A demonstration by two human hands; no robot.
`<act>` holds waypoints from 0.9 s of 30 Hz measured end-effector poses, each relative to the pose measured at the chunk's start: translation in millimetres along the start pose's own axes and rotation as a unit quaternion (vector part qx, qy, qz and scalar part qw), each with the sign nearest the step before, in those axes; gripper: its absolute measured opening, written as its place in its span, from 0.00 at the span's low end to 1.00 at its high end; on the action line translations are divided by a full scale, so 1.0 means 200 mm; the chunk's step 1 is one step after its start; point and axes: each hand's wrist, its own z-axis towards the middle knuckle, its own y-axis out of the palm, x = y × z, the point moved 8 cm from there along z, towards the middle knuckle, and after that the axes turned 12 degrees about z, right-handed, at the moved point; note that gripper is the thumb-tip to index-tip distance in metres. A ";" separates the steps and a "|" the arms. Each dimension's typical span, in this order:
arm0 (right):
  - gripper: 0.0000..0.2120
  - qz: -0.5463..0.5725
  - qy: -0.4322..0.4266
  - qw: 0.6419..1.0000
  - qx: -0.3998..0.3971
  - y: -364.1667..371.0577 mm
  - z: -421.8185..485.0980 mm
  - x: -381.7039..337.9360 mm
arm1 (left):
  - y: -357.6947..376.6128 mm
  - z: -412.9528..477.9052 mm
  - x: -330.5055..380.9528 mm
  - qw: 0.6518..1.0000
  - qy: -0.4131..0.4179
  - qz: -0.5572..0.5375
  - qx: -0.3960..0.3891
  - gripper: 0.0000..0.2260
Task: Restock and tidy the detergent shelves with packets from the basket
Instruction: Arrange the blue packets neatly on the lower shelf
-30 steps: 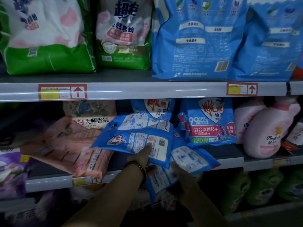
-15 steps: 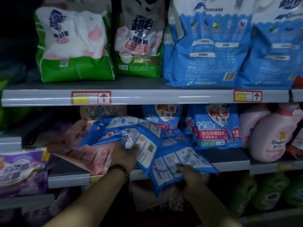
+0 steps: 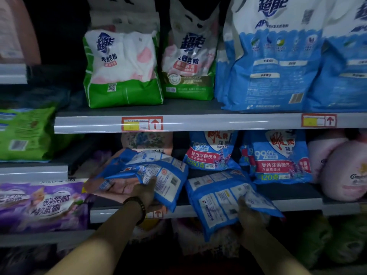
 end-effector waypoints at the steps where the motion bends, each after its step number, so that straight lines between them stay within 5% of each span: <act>1: 0.37 -0.010 -0.005 1.000 0.010 -0.03 0.12 0.04 | -0.01 -0.02 0.00 1.000 -0.003 0.000 0.014 0.23; 4: 0.36 -0.008 0.008 1.000 0.008 0.00 0.05 -0.01 | -0.05 -0.06 -0.08 0.993 -0.020 0.037 0.113 0.39; 8: 0.21 0.072 0.006 0.997 -0.022 0.13 -0.32 -0.18 | -0.02 -0.41 0.05 0.936 0.198 0.167 0.239 0.13; 12: 0.13 0.125 -0.015 0.991 -0.038 0.14 -0.47 -0.26 | 0.23 -0.70 0.12 0.862 0.411 0.268 0.127 0.17; 18: 0.21 -0.056 -0.213 0.975 -0.015 0.07 -0.70 -0.44 | 0.52 -1.11 0.23 0.852 0.384 0.306 -0.182 0.32; 22: 0.12 -0.192 -0.345 0.918 -0.029 0.06 -0.98 -0.59 | 0.65 -1.24 0.26 0.830 0.434 0.339 -0.088 0.43; 27: 0.08 -0.293 -0.417 0.857 -0.080 0.03 -1.22 -0.63 | 0.57 -1.32 0.25 0.880 0.431 0.198 0.017 0.23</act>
